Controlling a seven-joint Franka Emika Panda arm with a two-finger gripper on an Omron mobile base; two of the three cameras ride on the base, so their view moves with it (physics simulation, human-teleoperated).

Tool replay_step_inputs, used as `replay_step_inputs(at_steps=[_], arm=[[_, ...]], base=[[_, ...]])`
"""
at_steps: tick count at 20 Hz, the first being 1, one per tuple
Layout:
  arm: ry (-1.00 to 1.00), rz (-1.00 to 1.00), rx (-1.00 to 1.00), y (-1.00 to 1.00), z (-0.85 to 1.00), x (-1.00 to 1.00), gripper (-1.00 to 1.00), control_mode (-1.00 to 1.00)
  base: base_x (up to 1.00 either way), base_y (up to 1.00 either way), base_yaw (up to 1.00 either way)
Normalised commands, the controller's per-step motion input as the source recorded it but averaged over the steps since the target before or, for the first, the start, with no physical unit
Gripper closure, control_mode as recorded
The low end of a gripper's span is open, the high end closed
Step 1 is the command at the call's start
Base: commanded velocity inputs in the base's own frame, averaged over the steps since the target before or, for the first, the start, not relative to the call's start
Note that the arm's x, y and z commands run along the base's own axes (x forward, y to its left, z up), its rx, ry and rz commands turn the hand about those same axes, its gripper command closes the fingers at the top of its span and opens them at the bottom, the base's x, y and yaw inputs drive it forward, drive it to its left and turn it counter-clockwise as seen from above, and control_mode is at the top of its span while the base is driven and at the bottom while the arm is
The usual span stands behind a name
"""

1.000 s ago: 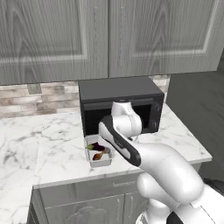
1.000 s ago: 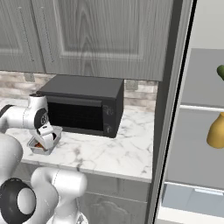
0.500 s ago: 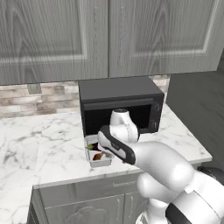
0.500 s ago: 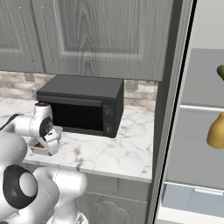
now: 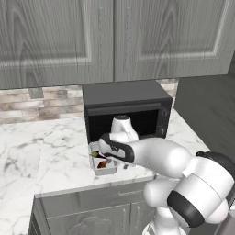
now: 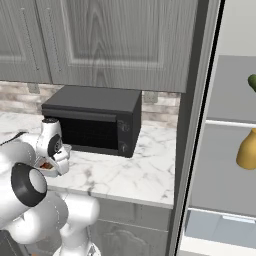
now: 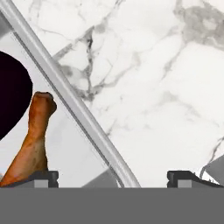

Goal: Place the tupperware on the top shelf of the fridge. Make space for the tupperware among the existing items by rearranging them on the shelves if needed. Close the fridge door when finished.

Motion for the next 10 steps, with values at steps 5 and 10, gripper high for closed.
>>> replay_step_inputs(at_steps=[5, 10], arm=[[-0.03, 0.0, -0.05, 0.23, -0.41, 0.17, 1.0, -1.0], [-0.08, 0.0, -0.04, 0.15, -0.38, 0.01, 1.0, -1.0]], base=[[0.0, 0.0, 0.0], [0.0, 0.0, 0.0]])
